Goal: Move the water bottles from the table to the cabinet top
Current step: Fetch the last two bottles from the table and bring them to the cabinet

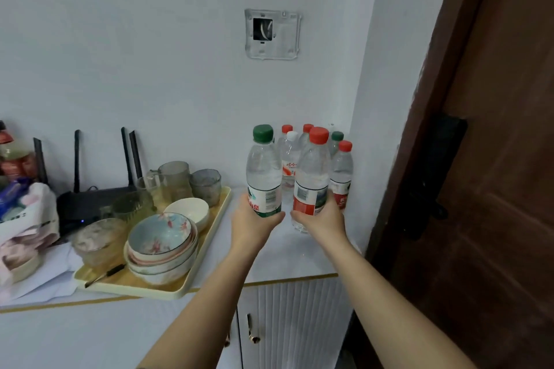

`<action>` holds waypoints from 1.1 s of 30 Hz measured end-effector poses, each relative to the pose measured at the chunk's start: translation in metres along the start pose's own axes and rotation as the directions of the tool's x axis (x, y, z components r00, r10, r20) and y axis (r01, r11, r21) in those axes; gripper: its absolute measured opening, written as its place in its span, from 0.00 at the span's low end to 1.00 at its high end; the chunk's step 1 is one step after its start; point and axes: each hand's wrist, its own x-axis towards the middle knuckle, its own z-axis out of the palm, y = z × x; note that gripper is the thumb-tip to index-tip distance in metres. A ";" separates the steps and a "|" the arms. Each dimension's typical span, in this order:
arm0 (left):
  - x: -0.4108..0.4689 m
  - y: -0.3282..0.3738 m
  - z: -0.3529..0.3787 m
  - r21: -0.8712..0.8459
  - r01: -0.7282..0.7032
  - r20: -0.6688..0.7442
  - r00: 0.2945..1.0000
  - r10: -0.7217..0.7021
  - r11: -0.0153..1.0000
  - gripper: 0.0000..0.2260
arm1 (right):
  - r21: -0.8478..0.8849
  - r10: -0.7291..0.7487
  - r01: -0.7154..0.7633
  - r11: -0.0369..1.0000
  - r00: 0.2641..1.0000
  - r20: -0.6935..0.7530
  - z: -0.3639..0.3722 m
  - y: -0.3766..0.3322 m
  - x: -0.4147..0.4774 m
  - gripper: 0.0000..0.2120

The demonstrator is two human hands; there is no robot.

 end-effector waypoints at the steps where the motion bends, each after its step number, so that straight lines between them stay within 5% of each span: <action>1: 0.008 -0.009 0.004 0.001 0.024 0.011 1.000 -0.024 1.000 0.25 | -0.007 0.022 -0.022 1.000 1.000 -0.004 0.007 0.008 0.008 0.36; 11: 0.048 -0.076 0.034 0.060 0.221 0.052 0.973 -0.224 0.973 0.25 | -0.048 0.123 -0.123 0.991 0.992 0.009 0.051 0.065 0.048 0.26; 23: 0.077 -0.077 0.048 0.081 0.189 0.143 0.969 -0.199 0.979 0.24 | -0.112 0.036 -0.027 0.993 0.996 0.079 0.059 0.077 0.081 0.44; 27: 0.087 -0.082 0.044 0.215 0.122 0.217 0.961 -0.170 0.969 0.15 | -0.215 -0.085 0.089 0.972 0.996 0.028 0.052 0.084 0.083 0.38; 33: 0.097 -0.078 0.058 0.152 0.223 0.186 0.950 -0.249 0.963 0.28 | -0.270 -0.137 0.135 0.953 0.990 0.009 0.053 0.088 0.092 0.24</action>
